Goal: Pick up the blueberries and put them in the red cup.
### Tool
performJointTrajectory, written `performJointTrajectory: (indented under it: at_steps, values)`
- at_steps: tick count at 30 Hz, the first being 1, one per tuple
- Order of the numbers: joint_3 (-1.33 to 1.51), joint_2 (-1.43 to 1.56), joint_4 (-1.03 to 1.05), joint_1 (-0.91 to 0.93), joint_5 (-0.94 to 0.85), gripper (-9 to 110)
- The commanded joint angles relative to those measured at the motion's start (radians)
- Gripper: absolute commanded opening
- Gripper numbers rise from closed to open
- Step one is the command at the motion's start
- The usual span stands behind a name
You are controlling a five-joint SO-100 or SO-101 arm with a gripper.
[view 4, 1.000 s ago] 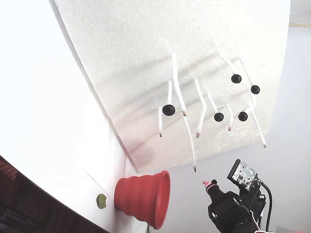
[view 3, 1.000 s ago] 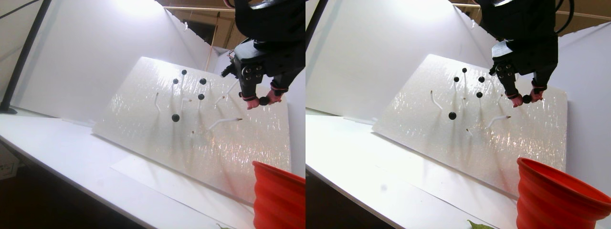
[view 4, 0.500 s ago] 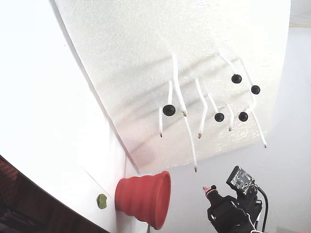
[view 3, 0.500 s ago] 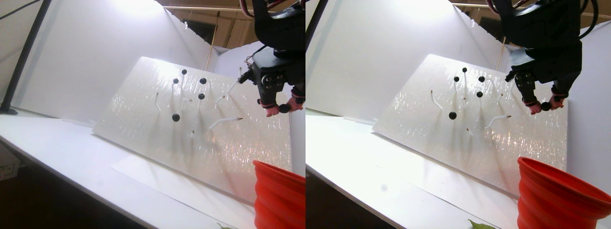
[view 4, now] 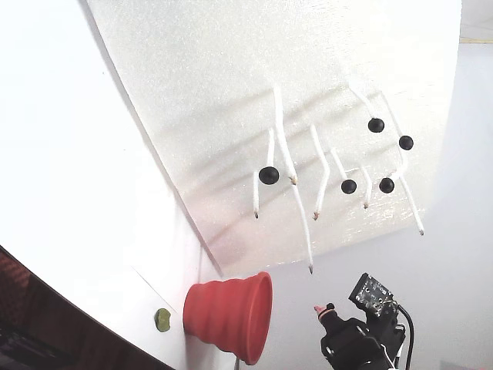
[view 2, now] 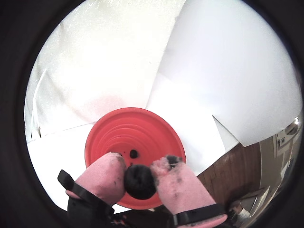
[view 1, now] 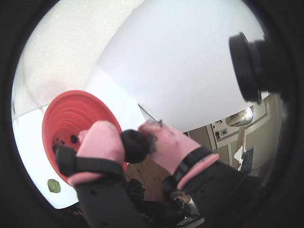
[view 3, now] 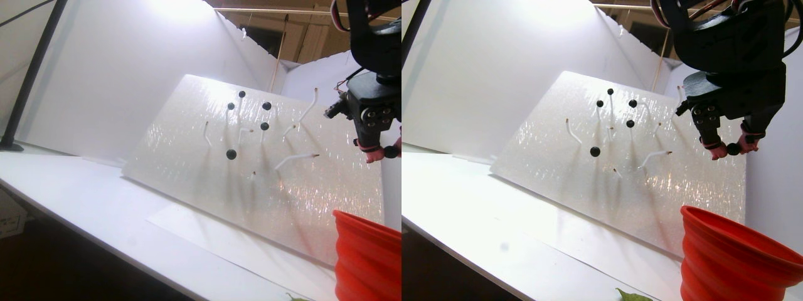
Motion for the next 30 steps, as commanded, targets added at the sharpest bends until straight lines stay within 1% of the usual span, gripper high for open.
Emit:
performJointTrajectory:
  at_steps: [1, 12, 30]
  values:
    - [-0.107, 0.025, -0.034, 0.055, -0.006, 10]
    - [-0.072, 0.044, -0.051, 0.058, -0.028, 17]
    - [0.048, 0.204, -0.026, -0.041, -0.020, 14]
